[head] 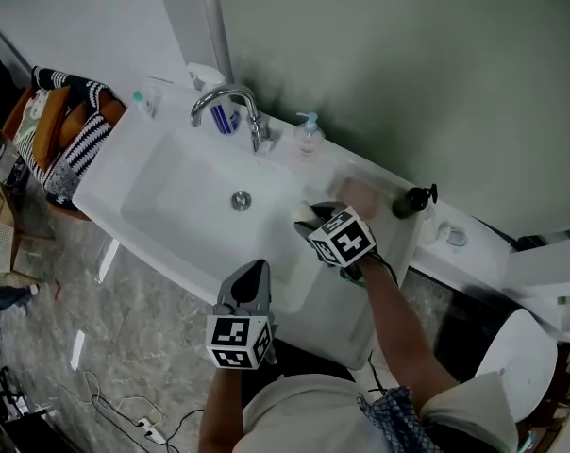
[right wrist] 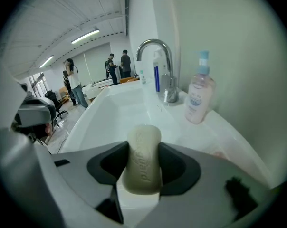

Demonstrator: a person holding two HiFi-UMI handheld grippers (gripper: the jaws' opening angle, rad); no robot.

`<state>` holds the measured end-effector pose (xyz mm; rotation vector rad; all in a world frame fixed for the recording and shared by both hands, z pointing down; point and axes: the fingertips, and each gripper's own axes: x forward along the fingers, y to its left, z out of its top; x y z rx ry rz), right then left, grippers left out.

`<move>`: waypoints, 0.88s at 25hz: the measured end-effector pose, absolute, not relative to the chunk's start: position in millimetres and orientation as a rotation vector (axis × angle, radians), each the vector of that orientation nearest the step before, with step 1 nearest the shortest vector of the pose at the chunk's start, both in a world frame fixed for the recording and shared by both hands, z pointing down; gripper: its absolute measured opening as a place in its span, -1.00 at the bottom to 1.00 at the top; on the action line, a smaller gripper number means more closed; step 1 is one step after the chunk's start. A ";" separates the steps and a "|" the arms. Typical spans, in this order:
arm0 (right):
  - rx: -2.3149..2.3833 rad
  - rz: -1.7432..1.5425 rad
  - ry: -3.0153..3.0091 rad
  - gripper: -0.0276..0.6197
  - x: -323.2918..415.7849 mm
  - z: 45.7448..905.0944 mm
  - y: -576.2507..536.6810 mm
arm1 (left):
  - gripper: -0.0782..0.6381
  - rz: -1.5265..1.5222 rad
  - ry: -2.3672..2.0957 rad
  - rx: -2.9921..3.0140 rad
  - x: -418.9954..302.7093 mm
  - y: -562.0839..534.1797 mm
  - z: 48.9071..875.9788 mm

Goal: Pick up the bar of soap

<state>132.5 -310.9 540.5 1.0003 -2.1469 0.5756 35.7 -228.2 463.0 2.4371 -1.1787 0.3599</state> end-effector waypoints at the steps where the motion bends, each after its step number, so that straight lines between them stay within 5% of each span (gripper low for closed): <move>1: 0.989 0.573 -2.150 -0.26 126.8 540.8 -309.6 | -0.76 0.355 -1.190 2.434 32.2 -227.3 461.2; 22: 0.787 0.618 -2.170 -0.26 48.9 594.4 -277.0 | -0.77 0.313 -1.394 2.240 -10.2 -213.3 474.7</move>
